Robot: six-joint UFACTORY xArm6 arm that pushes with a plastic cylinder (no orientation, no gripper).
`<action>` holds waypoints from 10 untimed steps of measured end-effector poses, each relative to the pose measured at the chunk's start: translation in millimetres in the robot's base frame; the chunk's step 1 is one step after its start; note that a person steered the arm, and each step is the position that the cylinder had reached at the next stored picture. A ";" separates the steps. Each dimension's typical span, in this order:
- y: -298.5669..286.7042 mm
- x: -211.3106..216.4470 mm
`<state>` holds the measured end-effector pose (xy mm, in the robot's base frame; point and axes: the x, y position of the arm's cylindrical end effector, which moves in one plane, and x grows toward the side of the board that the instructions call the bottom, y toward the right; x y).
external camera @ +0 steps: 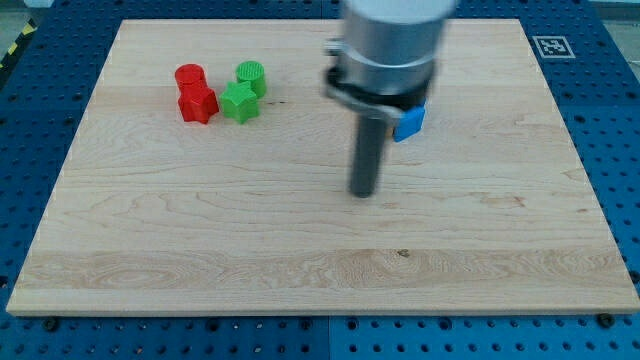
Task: Move the green star and green circle up a bit
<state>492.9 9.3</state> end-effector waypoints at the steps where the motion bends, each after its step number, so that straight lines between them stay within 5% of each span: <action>1: -85.8 -41.2; 7: -127.9 -94.6; 10: -84.8 -134.8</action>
<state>358.2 -75.5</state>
